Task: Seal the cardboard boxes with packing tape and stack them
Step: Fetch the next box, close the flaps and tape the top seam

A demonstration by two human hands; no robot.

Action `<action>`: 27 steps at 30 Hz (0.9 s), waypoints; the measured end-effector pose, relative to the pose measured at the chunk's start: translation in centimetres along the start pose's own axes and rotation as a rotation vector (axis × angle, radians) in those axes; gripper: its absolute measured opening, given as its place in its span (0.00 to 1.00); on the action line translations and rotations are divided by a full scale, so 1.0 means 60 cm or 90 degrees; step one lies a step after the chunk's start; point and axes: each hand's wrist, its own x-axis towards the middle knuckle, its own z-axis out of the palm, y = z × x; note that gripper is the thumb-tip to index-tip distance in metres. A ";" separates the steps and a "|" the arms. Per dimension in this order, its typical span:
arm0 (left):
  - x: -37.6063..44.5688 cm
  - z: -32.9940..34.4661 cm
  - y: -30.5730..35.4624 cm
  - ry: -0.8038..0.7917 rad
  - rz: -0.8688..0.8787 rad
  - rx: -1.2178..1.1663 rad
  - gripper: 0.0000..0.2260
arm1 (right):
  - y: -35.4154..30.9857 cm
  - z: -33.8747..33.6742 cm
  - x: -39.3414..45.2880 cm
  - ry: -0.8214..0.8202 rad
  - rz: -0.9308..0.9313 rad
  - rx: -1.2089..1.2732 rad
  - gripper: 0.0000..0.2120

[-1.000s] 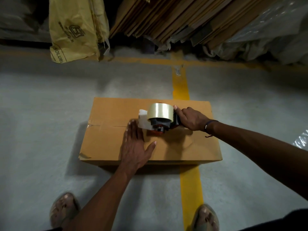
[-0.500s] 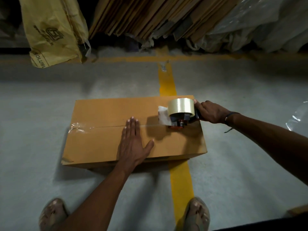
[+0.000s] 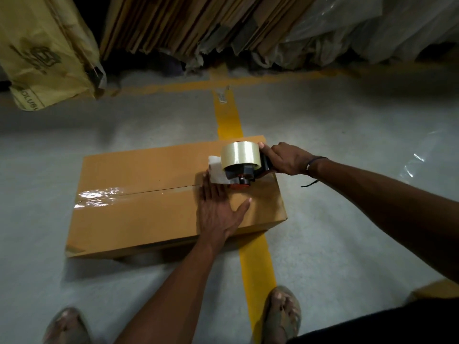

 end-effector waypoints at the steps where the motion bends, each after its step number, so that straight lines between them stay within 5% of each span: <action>1: -0.001 -0.001 0.000 -0.003 0.000 0.004 0.52 | -0.003 -0.001 -0.001 0.002 0.005 0.003 0.37; 8: 0.004 -0.035 -0.088 -0.027 0.052 0.109 0.50 | -0.066 0.036 0.011 0.017 0.003 0.048 0.35; 12: 0.006 -0.076 -0.162 -0.006 0.117 0.143 0.47 | -0.140 0.049 0.024 0.010 -0.022 0.037 0.22; 15: 0.005 -0.083 -0.177 -0.002 0.118 0.168 0.45 | -0.161 0.051 0.026 0.026 -0.011 0.032 0.26; 27: 0.002 -0.067 -0.182 -0.081 0.038 0.129 0.52 | 0.016 0.021 -0.042 -0.016 0.028 0.053 0.31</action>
